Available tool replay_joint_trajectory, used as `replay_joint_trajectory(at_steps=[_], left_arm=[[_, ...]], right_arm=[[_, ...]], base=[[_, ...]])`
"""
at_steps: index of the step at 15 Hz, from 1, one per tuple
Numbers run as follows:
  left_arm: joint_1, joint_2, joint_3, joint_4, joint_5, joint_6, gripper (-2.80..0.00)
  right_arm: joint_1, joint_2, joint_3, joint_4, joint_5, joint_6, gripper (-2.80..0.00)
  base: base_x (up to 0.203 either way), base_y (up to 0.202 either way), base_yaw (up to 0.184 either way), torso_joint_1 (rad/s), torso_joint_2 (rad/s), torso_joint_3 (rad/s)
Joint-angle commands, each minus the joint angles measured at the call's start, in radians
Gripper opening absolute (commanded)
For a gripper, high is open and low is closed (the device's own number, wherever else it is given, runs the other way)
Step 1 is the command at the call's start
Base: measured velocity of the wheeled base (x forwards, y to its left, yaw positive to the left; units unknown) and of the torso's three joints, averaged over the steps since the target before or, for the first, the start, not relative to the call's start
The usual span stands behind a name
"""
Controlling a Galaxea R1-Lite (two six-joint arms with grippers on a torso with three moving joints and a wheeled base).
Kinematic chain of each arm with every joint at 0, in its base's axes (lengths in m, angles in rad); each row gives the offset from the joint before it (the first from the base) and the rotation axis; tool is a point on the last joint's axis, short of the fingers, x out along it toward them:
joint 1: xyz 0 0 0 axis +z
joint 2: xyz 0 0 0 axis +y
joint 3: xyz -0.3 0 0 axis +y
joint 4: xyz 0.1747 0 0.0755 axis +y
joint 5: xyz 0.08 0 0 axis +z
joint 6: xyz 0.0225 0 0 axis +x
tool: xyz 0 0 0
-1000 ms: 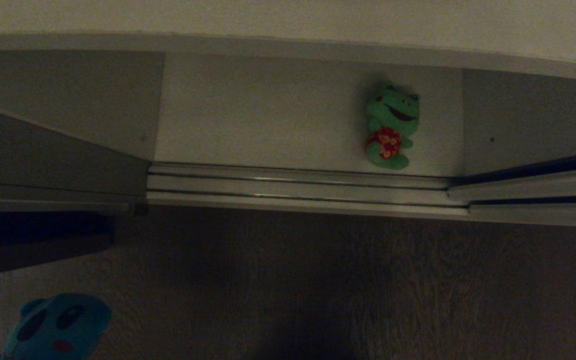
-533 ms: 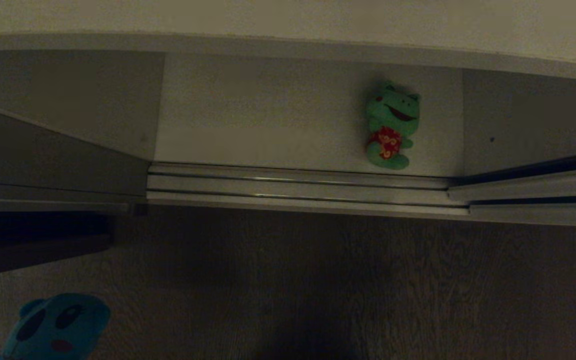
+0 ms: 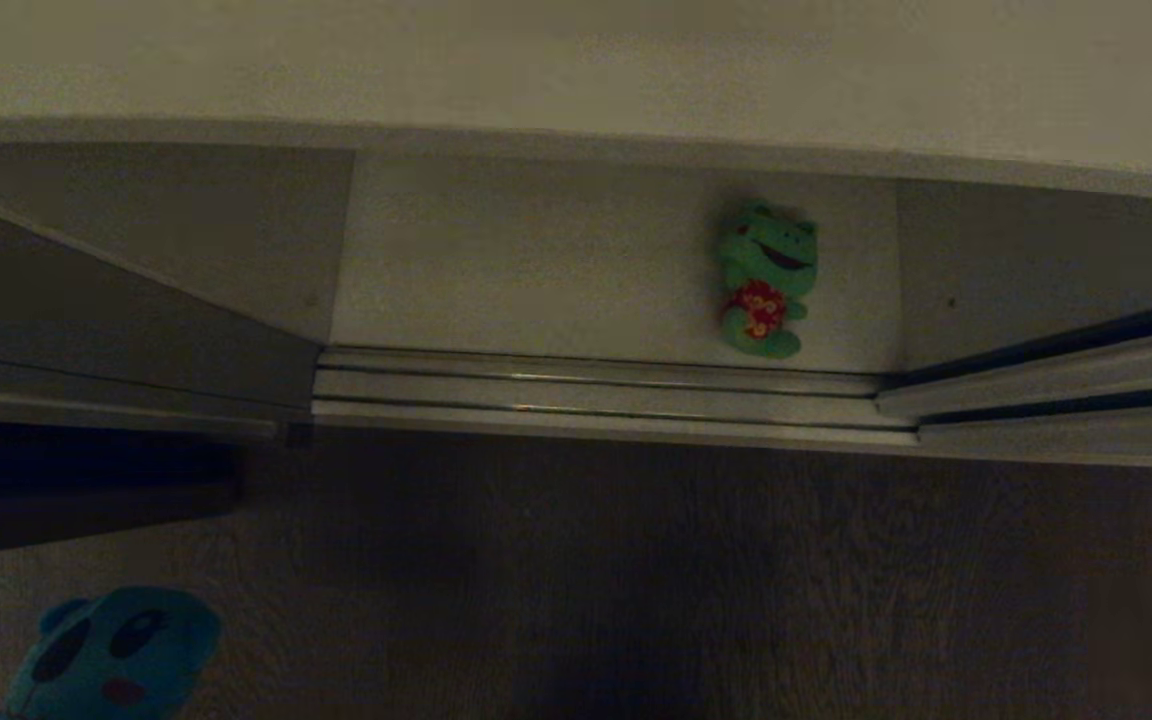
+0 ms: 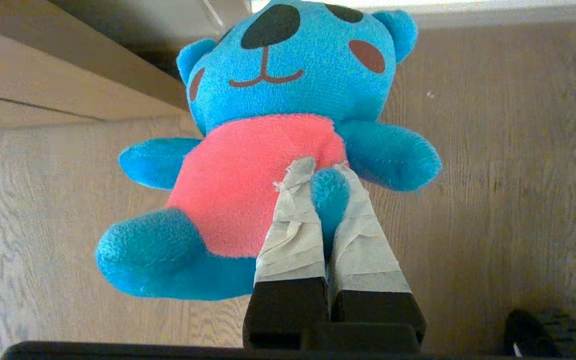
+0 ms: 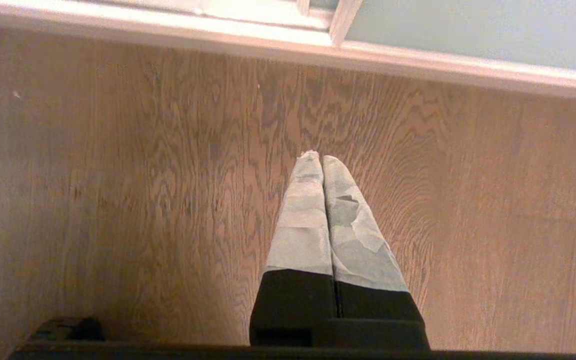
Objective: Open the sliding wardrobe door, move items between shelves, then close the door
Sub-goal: Place the blue doll on the higher shelf
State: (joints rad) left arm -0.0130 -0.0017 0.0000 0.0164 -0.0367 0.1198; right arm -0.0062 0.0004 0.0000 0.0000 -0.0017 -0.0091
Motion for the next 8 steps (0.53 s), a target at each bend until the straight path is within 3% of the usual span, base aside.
replay_joint_trajectory(at_steps=[1, 8], left_arm=[[0.0, 0.005, 0.0, 0.0, 0.0, 0.001, -2.8], [0.001, 0.005, 0.0, 0.0, 0.0, 0.001, -2.8]], right_arm=[[0.0, -0.002, 0.002, 0.0, 0.002, 0.0, -2.8], [0.0, -0.002, 0.0, 0.0, 0.0, 0.0, -2.8]], base=[[0.0, 0.0, 0.0, 0.002, 0.0, 0.202], [0.0, 0.0, 0.0, 0.002, 0.0, 0.202]])
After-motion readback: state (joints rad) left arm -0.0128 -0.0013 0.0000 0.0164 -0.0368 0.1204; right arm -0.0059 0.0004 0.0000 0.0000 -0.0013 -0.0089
